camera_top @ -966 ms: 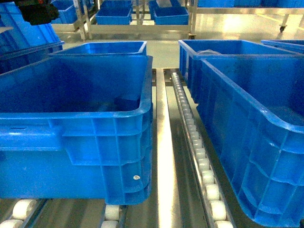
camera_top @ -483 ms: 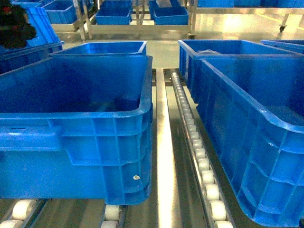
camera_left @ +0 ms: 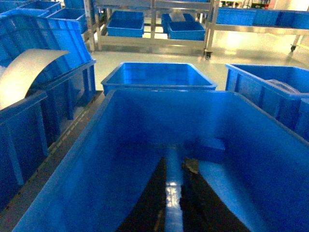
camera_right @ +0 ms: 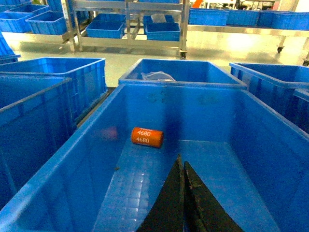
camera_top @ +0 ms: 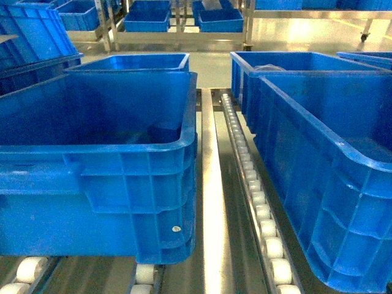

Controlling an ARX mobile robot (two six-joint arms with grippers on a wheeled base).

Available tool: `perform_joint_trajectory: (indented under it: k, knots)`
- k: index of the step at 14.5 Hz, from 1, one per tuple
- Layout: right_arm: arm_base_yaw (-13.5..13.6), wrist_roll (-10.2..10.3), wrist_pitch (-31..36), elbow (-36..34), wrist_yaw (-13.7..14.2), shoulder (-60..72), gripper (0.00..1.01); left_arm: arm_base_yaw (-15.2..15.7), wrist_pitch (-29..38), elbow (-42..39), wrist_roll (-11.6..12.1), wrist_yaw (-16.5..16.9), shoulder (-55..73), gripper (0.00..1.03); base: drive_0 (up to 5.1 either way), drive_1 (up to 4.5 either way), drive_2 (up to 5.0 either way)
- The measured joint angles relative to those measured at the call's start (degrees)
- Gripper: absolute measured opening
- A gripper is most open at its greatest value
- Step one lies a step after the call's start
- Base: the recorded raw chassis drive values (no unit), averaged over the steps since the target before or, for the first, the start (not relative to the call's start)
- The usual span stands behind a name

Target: Sort blue parts and orange caps into right shelf containers

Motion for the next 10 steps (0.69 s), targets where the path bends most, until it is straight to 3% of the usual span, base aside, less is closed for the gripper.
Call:
perform_joint_trajectory:
  k: [6, 8, 9, 10]
  knots:
    - [-0.4, 0.2, -2.1, -2.6, 0.4, -4.7, 0.01, 1.2, -0.1, -3.8, 0.0, -0.2, -4.5, 0.02, 0.0, 0.00, 0.0]
    - [-0.3, 0.2, -6.3, -9.0, 0.4, -13.7, 0.01, 0.9, -5.1, -11.6, 0.1, 0.2, -16.8, 0.02, 0.0, 0.00, 0.0]
    - [-0.3, 0.2, -13.2, -9.6, 0.4, -22.9, 0.01, 0.9, -4.4, -15.5, 0.1, 0.2, -21.5, 0.02, 0.0, 0.00, 0.0]
    - [-0.3, 0.2, -20.7, -9.7, 0.4, -31.2, 0.01, 0.9, -12.2, -17.8, 0.1, 0.2, -30.2, 0.02, 0.0, 0.00, 0.0]
